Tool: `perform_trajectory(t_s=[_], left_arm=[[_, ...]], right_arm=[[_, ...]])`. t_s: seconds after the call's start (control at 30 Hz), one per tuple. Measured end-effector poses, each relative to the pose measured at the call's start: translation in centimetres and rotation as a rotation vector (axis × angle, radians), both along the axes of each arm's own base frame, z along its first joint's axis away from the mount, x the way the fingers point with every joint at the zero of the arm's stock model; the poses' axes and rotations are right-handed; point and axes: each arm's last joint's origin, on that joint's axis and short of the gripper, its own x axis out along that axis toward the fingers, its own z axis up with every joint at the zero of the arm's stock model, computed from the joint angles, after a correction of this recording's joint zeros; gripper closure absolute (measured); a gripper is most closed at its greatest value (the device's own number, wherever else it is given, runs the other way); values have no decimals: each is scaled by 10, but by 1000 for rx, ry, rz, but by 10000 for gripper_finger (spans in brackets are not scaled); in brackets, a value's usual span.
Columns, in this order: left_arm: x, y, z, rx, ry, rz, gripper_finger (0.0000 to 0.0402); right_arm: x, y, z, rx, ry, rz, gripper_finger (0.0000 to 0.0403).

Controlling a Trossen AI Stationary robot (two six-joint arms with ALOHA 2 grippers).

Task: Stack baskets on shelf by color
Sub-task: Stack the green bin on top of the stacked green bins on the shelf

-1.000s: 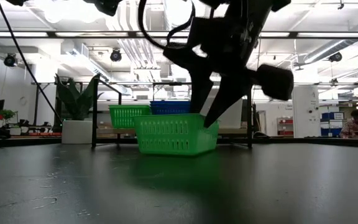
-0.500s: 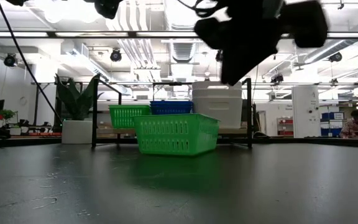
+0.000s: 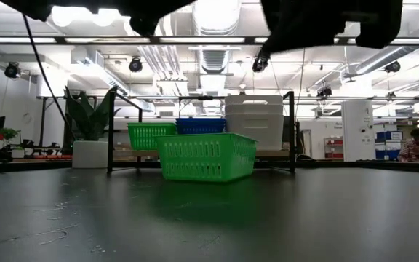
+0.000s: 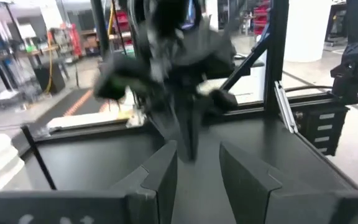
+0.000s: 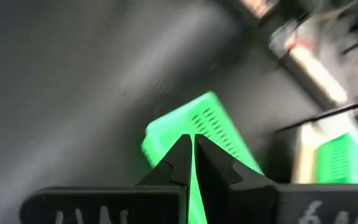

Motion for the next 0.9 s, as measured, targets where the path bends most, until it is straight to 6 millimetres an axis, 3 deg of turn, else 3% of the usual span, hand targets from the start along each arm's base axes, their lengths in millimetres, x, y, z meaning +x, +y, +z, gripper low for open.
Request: perform_trajectory(t_s=[0.27,0.47,0.73,0.9], left_arm=[[22,-8,-13,-125,83,6,297],[39,-14,-17,-191,330,56,297],[49,-29,-17,-42,670,73,297],[46,-35,-10,80,767,35,297]], right_arm=[[-30,-8,9,28,-299,31,391],[-48,-13,9,35,-436,47,391],[-69,-18,14,98,-522,76,391],[-76,-20,17,112,-548,72,391]])
